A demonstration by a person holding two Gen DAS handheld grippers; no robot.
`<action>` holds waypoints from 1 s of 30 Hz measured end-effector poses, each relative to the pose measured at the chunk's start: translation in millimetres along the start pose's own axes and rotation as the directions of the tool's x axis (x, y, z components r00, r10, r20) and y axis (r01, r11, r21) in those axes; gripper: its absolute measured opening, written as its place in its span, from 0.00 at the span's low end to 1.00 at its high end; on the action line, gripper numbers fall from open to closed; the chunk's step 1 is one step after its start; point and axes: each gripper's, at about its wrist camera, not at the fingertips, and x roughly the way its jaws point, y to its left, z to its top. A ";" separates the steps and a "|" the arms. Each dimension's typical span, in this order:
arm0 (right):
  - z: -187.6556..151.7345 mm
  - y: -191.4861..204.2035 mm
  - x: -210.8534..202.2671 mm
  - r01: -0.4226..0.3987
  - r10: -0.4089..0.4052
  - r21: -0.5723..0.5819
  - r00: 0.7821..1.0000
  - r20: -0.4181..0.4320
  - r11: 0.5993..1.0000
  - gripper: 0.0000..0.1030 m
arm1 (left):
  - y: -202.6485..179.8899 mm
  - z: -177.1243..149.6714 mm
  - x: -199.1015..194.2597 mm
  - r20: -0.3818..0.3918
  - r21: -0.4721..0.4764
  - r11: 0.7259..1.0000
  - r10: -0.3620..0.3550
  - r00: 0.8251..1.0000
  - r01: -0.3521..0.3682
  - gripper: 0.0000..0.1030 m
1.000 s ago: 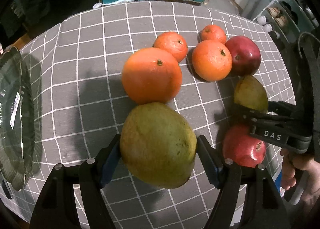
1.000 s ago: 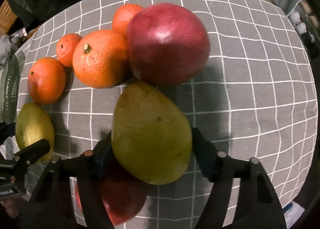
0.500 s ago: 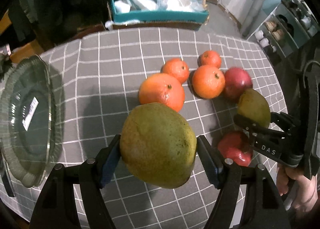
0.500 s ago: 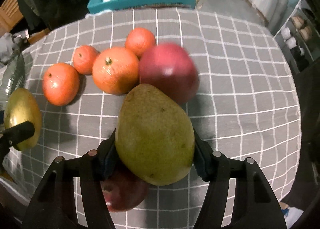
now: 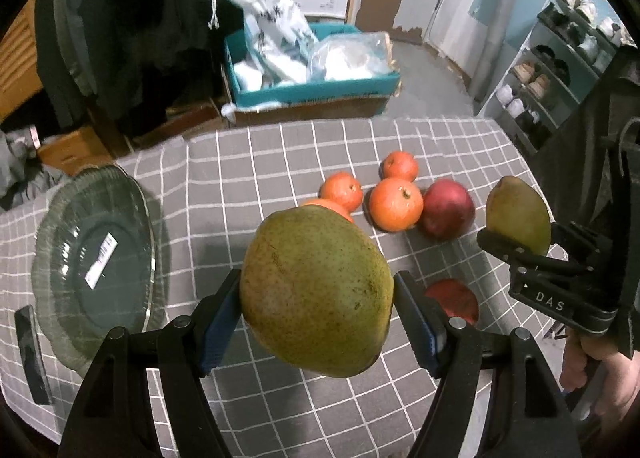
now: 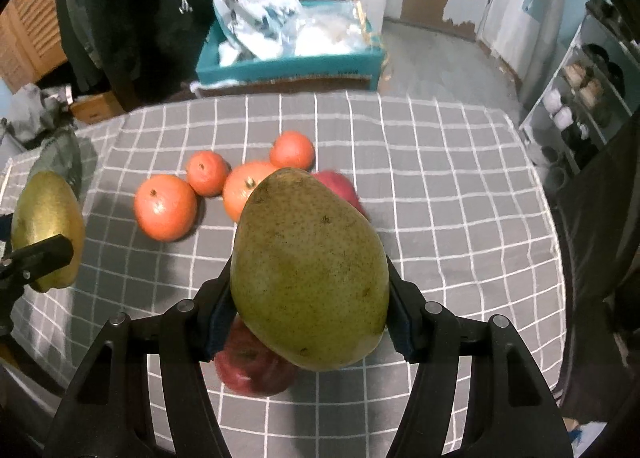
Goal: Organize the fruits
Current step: 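Close the right tool on the large pear while the left tool grips the small pear, then carry both pears over the green glass bowl with both tools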
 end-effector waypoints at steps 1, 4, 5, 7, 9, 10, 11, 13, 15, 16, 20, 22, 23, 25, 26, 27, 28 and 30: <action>1.1 1.1 -5.3 -0.002 0.002 -0.001 1.000 0.015 1.000 0.62 | -0.3 0.6 -5.1 0.015 0.004 1.000 0.002 1.000 -0.002 0.74; 5.5 4.9 -17.9 -0.004 0.004 -0.003 0.998 0.057 1.000 0.62 | 1.2 3.8 -16.6 0.044 0.003 1.000 -0.002 0.999 0.002 0.74; 7.1 6.0 -21.7 -0.002 0.003 -0.005 0.998 0.069 1.000 0.62 | 2.6 4.2 -19.7 0.051 0.001 1.000 -0.004 0.999 0.004 0.74; 9.9 9.9 -32.8 0.005 -0.003 -0.017 0.995 0.101 1.000 0.62 | 4.0 5.2 -26.6 0.069 -0.002 1.000 -0.006 0.998 0.006 0.74; 12.3 13.0 -42.7 0.000 0.003 -0.022 0.992 0.130 1.000 0.62 | 5.5 5.5 -32.8 0.088 -0.004 1.000 -0.002 0.996 0.003 0.74; 13.2 13.1 -46.4 -0.002 0.006 -0.023 0.990 0.139 1.000 0.62 | 7.1 5.7 -36.4 0.100 -0.008 1.000 -0.001 0.995 0.002 0.74; 14.1 14.5 -50.7 -0.003 0.007 -0.025 0.989 0.149 1.000 0.62 | 8.6 5.9 -40.1 0.112 -0.011 1.000 -0.001 0.994 0.003 0.74; 16.3 17.2 -59.3 -0.006 0.011 -0.030 0.985 0.174 1.000 0.62 | 11.6 7.3 -47.3 0.134 -0.018 1.000 0.000 0.991 0.002 0.74; 18.7 19.2 -66.9 -0.012 0.018 -0.032 0.981 0.193 0.999 0.62 | 14.4 8.5 -54.7 0.156 -0.022 1.000 0.004 0.988 0.000 0.74; 20.3 20.6 -71.0 -0.015 0.022 -0.033 0.979 0.204 0.999 0.62 | 15.4 9.0 -58.9 0.169 -0.023 1.000 0.009 0.986 -0.006 0.74; 25.6 27.0 -84.8 -0.033 0.042 -0.043 0.971 0.236 0.999 0.62 | 19.2 9.5 -74.9 0.212 -0.021 1.000 0.026 0.977 -0.022 0.74; 27.7 30.4 -89.4 -0.041 0.052 -0.047 0.968 0.247 0.998 0.62 | 21.9 10.4 -81.2 0.227 -0.023 0.999 0.031 0.973 -0.026 0.74; 28.7 32.2 -91.3 -0.044 0.055 -0.050 0.966 0.252 0.998 0.62 | 24.0 10.6 -84.3 0.233 -0.024 0.999 0.035 0.972 -0.030 0.74; 30.3 37.1 -94.6 -0.048 0.062 -0.059 0.963 0.261 0.997 0.62 | 27.7 10.3 -88.9 0.242 -0.025 0.999 0.041 0.969 -0.036 0.74; 31.1 39.8 -95.5 -0.049 0.064 -0.063 0.962 0.264 0.997 0.62 | 30.0 10.2 -91.2 0.247 -0.024 0.999 0.044 0.968 -0.039 0.74; 32.0 42.5 -96.0 -0.051 0.068 -0.068 0.962 0.265 0.996 0.62 | 31.5 10.0 -93.2 0.251 -0.024 0.999 0.049 0.967 -0.044 0.74; 33.2 45.2 -96.2 -0.056 0.073 -0.071 0.961 0.266 0.996 0.62 | 33.2 9.8 -95.4 0.256 -0.023 0.998 0.057 0.965 -0.053 0.74; 35.7 52.5 -96.3 -0.066 0.085 -0.080 0.960 0.267 0.995 0.62 | 36.8 8.6 -99.5 0.267 -0.023 0.998 0.069 0.961 -0.065 0.74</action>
